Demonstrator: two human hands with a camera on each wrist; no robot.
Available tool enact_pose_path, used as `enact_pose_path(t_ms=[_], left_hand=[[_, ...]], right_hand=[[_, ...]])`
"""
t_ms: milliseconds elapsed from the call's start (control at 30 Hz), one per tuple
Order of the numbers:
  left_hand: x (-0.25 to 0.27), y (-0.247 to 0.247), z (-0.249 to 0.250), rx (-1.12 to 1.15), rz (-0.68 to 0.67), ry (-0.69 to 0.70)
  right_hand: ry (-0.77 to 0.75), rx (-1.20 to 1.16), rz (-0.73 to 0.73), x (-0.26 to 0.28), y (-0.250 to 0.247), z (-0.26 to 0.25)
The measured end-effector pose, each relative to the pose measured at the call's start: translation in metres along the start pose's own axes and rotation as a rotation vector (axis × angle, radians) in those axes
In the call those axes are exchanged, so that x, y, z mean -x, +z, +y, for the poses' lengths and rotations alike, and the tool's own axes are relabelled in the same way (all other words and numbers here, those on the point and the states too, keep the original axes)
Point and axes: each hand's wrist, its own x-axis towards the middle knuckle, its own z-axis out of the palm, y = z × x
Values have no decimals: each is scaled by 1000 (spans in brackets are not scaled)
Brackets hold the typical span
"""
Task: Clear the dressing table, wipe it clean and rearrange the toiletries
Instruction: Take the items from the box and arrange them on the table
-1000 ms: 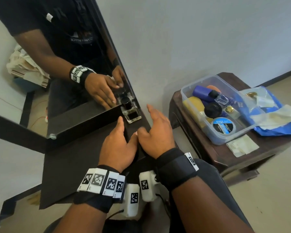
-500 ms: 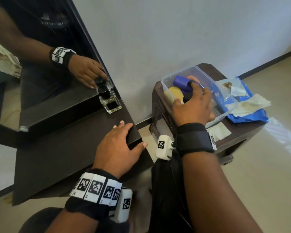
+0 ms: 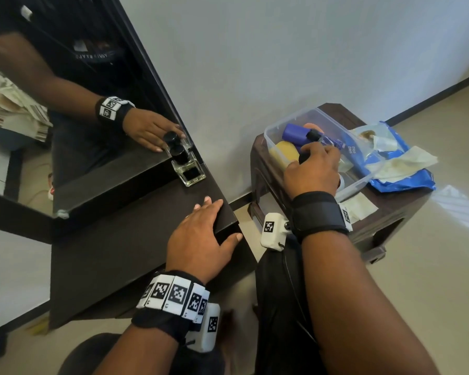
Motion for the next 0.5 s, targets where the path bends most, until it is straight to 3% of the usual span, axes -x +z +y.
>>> enact_pose_path(t_ms=[300,500], left_hand=[[-1,5,-4,14,24,32],[-1,9,-8,-12,44,52]], right_hand=[[38,-117,100,-2,-4,-1],[-22,-121,191,-1,-3,-1]])
